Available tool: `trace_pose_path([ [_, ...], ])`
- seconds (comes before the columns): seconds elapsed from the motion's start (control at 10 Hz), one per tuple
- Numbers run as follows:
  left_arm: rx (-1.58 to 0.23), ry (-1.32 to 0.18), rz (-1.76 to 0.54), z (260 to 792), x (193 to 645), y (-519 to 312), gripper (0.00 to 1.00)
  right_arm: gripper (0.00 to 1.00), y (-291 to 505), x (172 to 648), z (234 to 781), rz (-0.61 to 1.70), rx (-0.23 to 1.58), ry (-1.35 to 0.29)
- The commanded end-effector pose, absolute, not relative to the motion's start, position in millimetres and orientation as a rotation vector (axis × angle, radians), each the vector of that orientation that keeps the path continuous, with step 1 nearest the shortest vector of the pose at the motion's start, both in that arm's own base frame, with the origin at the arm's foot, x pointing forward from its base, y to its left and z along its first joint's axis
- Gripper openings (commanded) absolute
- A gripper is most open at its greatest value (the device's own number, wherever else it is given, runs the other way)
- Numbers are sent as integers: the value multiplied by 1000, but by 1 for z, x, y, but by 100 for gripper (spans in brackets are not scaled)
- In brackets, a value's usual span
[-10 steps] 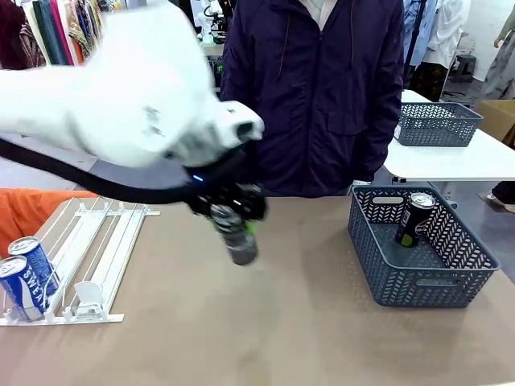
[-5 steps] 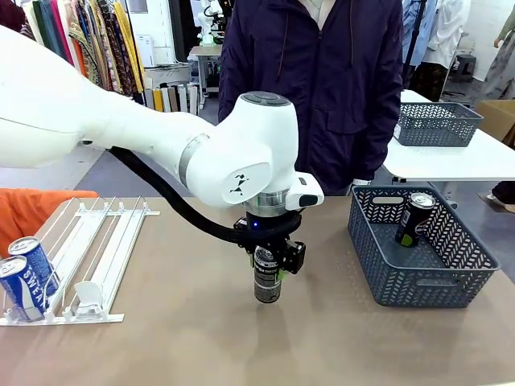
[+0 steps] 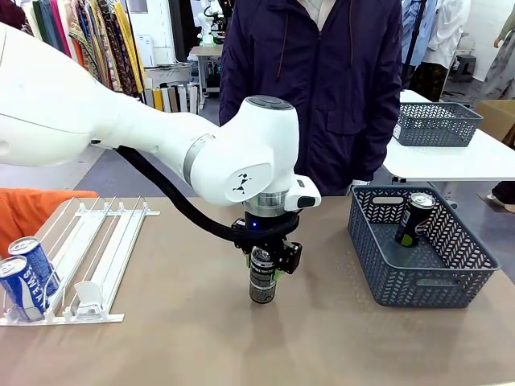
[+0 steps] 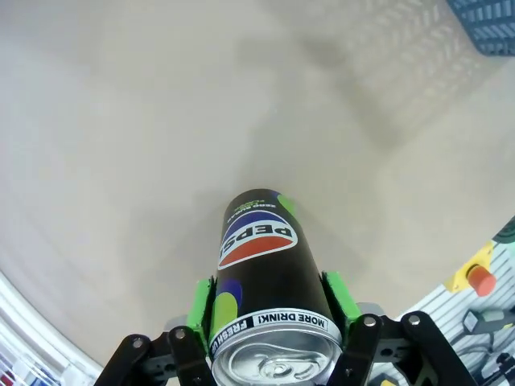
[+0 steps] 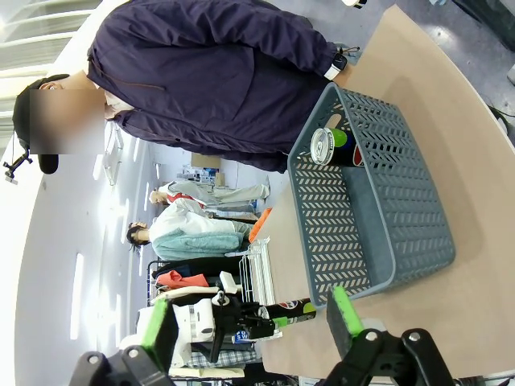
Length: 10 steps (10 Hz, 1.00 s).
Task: Retrieve and store the cans from the dispenser.
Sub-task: Pick up the last remaining can from one row of the Automatic Can Dispenser and place it in the middle of the table.
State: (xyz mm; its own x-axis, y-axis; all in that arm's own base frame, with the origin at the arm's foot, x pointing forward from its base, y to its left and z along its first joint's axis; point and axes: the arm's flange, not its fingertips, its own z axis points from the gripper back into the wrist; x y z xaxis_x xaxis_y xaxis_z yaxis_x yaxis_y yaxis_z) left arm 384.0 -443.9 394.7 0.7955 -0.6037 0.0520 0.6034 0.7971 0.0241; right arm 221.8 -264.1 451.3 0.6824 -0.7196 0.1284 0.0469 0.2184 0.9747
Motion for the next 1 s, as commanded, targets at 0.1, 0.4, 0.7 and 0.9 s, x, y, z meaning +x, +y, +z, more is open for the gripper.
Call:
trace_pose_path([
  [0.1, 20, -74, -615, 404, 388, -445, 100, 100, -266, 222, 452, -561, 1244, -672],
  [0.4, -47, -137, -509, 451, 386, -415, 100, 100, -266, 222, 452, -561, 1244, -672],
  [0.7, -269, -132, -331, 547, 372, -298, 100, 100, -266, 222, 452, -561, 1244, -672],
  [0.9, -518, -110, -192, 574, 377, -183, 100, 100, -266, 222, 452, -561, 1244, -672],
])
